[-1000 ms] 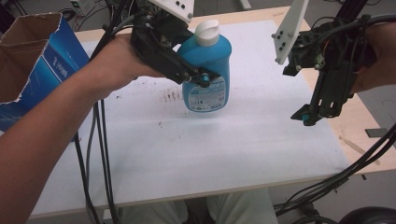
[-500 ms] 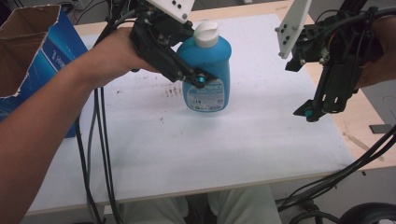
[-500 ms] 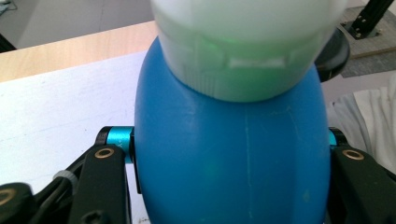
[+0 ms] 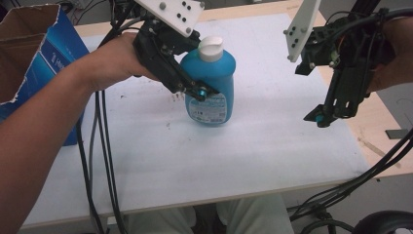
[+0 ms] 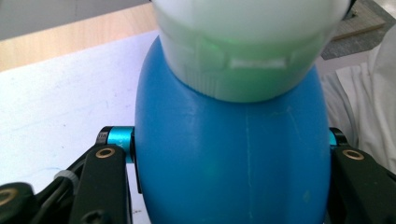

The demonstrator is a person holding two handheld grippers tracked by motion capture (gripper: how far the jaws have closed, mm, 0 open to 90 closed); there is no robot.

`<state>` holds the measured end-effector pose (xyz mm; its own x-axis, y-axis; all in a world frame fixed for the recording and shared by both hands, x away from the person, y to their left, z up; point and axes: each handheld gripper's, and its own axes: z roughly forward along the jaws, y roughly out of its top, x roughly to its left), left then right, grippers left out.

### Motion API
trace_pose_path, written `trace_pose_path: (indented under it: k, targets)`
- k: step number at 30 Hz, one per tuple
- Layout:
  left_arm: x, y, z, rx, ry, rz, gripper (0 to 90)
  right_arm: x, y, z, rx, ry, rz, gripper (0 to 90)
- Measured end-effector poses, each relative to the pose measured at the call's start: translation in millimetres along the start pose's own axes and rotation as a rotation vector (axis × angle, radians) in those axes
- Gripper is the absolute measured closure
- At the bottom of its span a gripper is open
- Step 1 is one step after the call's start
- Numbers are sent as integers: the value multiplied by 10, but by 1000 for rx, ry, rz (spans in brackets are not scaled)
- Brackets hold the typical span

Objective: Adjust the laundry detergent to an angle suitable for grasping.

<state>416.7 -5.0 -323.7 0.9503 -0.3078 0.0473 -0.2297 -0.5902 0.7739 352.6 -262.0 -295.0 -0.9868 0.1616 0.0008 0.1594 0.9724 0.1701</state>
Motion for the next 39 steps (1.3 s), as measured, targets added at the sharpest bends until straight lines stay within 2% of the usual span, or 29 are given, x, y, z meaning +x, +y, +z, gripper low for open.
trace_pose_path:
  k: [9, 14, 21, 25, 28, 39]
  targets:
    - [12, -33, 72, 22, -39, 10, 428, -1, 8, 8, 0, 3, 6, 37]
    - [8, -34, 114, 34, -41, 25, 428, -6, -2, 15, 0, 2, 8, 37]
    - [-4, -78, 172, 50, -59, 15, 427, 1, 6, 17, -3, 4, 13, 37]
    - [-3, -87, 184, 44, -61, 11, 427, -3, 11, 26, -6, 4, 11, 37]
    - [10, -99, 179, 45, -69, 24, 425, -3, 15, 35, -4, 6, 13, 37]
    - [21, -148, 157, 28, -68, -30, 418, -9, 21, 55, -4, 7, 4, 37]
